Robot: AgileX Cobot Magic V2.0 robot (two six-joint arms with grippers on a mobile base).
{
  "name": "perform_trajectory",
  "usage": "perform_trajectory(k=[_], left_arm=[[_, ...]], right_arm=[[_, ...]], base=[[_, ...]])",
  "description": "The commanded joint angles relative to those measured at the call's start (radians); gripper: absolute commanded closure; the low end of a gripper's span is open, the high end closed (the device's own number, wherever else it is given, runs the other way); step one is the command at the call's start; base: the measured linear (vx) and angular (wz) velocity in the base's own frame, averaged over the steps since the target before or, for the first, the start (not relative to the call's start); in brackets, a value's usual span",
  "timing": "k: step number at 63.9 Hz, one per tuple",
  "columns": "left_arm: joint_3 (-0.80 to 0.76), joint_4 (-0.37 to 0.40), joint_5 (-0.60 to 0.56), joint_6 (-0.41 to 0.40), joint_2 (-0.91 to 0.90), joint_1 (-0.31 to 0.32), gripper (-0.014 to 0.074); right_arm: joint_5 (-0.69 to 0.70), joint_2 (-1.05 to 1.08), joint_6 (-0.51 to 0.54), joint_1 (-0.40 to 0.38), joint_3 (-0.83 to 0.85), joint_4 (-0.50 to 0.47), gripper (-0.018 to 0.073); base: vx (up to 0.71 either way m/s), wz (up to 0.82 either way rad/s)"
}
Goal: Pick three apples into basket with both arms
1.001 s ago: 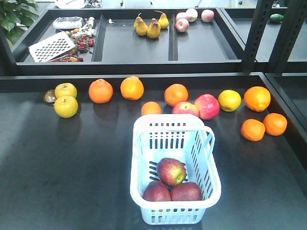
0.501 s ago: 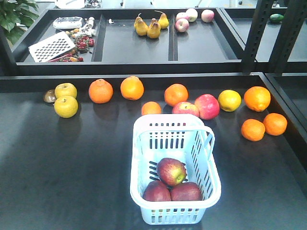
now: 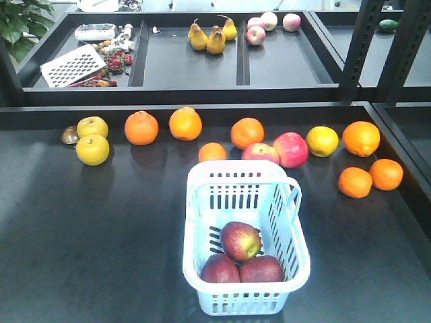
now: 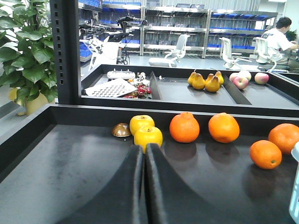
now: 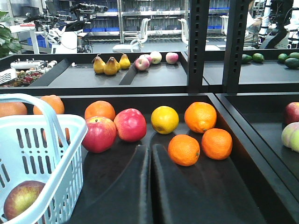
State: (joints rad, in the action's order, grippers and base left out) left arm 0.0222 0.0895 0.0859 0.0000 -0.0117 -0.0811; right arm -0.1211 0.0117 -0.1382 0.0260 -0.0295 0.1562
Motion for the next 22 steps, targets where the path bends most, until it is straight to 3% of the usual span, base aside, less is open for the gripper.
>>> perform_trajectory(k=[1,22], left_arm=[[0.009,0.001,-0.069,-0.008,-0.016,0.0,0.0603],[0.009,0.001,-0.069,-0.008,-0.016,0.0,0.0603]], right_arm=[[0.078,0.014,0.008,-0.003,-0.013,0.011,0.0564],[0.078,0.014,0.008,-0.003,-0.013,0.011,0.0564]], base=[[0.0,0.0],[0.0,0.0]])
